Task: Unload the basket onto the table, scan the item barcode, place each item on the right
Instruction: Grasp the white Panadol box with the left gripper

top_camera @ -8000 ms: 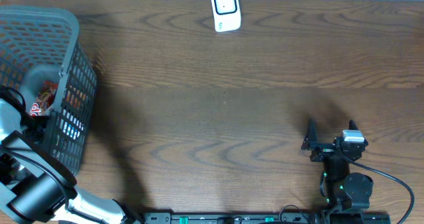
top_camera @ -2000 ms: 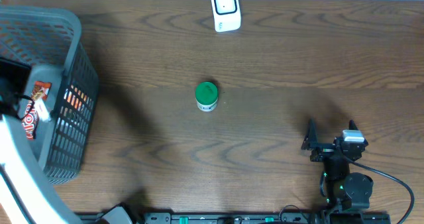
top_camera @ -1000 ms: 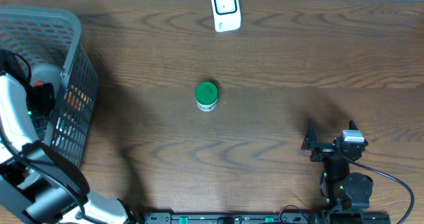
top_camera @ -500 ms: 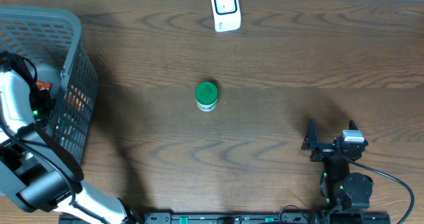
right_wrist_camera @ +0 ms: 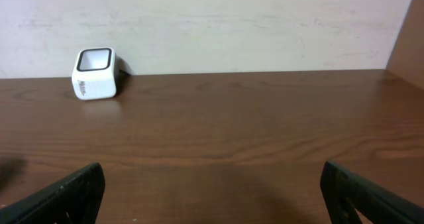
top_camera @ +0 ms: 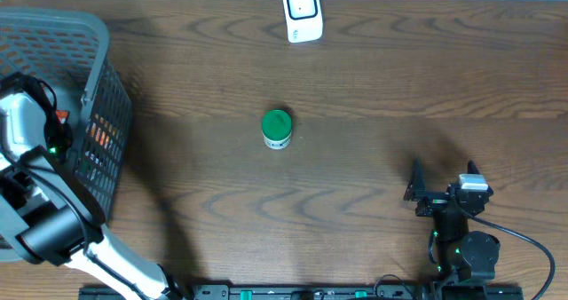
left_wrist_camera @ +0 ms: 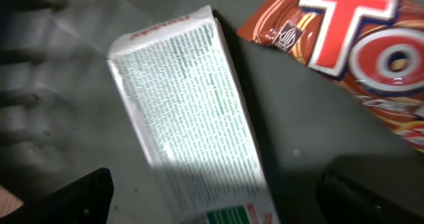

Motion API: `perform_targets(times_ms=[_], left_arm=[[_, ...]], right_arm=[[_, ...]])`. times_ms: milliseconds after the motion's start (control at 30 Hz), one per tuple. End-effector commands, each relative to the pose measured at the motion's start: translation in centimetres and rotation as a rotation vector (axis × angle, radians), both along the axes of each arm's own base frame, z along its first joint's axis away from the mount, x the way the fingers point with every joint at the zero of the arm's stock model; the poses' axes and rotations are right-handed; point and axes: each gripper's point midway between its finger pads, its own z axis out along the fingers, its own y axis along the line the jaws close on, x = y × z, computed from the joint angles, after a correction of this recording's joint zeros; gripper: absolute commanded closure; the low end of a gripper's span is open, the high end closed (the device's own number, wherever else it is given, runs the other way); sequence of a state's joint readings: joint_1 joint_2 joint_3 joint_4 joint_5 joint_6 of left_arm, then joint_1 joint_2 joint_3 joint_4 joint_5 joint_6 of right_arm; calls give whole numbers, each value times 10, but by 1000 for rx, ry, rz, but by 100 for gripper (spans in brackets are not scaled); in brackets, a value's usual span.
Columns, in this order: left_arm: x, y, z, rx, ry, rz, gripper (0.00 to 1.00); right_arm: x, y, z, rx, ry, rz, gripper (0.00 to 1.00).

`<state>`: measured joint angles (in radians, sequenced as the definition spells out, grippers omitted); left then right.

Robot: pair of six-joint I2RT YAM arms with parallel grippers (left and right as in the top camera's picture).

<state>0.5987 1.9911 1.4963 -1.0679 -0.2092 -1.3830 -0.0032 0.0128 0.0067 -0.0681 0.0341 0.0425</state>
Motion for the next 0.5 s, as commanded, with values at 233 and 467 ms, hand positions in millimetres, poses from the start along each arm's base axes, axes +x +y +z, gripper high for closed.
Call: perform_targets(times_ms=[233, 467], left_arm=[[-12, -4, -34, -49, 103, -30, 1], [-19, -8, -58, -50, 104, -30, 3]], right_arm=[[0, 2, -1, 12, 3, 4, 1], [0, 2, -1, 12, 3, 4, 1]])
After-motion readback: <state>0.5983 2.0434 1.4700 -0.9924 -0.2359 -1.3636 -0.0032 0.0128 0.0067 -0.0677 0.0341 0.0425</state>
